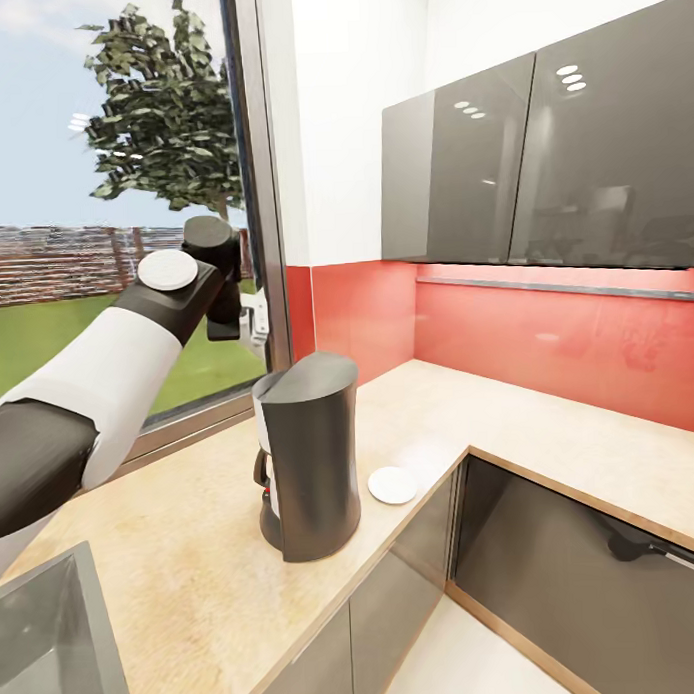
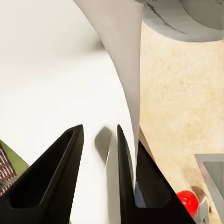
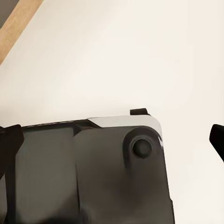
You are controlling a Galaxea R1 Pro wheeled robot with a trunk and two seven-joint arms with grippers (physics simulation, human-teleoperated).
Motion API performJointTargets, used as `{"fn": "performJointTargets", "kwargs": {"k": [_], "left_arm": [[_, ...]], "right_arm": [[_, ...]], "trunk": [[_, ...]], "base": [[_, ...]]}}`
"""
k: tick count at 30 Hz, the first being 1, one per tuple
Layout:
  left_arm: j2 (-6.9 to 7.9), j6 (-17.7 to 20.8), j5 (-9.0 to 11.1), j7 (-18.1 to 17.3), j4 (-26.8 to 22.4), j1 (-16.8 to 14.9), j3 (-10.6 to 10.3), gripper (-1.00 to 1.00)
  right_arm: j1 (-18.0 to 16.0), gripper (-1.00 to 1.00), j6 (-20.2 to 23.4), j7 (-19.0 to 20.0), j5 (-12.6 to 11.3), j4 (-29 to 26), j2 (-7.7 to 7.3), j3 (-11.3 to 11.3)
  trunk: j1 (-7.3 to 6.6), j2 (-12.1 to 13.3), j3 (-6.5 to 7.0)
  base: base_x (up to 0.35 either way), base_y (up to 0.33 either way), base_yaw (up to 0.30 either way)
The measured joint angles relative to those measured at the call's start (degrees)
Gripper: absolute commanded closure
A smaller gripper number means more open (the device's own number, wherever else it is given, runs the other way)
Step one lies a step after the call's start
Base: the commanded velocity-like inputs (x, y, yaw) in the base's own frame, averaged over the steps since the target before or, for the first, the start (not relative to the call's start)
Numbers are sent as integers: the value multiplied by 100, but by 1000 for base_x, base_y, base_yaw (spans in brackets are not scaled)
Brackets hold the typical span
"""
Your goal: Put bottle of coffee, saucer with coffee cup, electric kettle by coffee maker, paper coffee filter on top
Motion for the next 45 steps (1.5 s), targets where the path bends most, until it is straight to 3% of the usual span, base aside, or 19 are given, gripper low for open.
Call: {"fn": "performJointTargets", "kwargs": {"k": [7,17,45], "left_arm": [[-3,-9,5,0,1,8,19,100],[-15,-13,14,0,1,34,200,100],[-30,-52,68,0,42,69,202,100]], "right_arm": [[0,-100,0,0,0,1,2,0],[0,-100,0,0,0,1,2,-2],[0,-100,0,0,0,6,2,-1]], "trunk": [[0,0,0],[0,0,0],[0,0,0]], "base": [[0,0,0],[0,0,0],[0,0,0]]}}
